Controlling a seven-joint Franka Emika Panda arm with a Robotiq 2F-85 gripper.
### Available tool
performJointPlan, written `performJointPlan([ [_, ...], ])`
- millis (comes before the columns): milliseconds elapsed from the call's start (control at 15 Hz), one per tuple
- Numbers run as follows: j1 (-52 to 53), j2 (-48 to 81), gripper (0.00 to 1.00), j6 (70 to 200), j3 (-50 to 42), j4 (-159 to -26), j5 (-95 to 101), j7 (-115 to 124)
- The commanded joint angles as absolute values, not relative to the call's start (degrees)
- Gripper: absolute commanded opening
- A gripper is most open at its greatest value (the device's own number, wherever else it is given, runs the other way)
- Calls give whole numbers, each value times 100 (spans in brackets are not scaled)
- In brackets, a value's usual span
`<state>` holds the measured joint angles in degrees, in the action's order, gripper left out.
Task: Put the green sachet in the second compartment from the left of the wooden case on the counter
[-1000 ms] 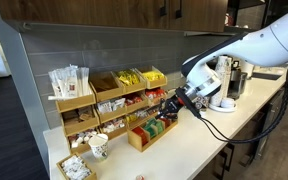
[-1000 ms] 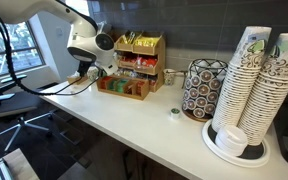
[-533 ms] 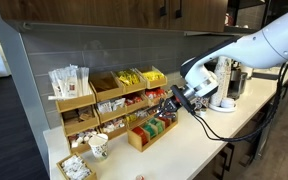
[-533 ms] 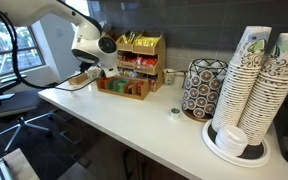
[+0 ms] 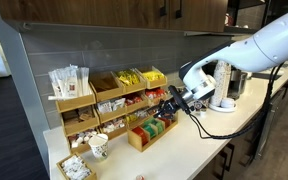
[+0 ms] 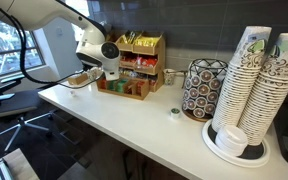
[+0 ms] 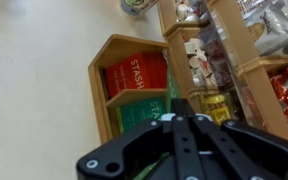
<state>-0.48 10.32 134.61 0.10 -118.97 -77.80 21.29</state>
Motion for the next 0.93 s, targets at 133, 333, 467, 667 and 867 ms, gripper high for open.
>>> performJointPlan([
  [133, -95, 1191, 0, 13283, -83, -11776, -7946, 2514],
  [333, -121, 1212, 0, 13149, -112, -11767, -7871, 2717],
  [467, -137, 1235, 0, 13000, -122, -11738, -7867, 2819],
  [667, -145, 1276, 0, 12810, -147, -11692, -7775, 3023],
  [867, -141, 1345, 0, 12702, -168, -11634, -7754, 3194],
])
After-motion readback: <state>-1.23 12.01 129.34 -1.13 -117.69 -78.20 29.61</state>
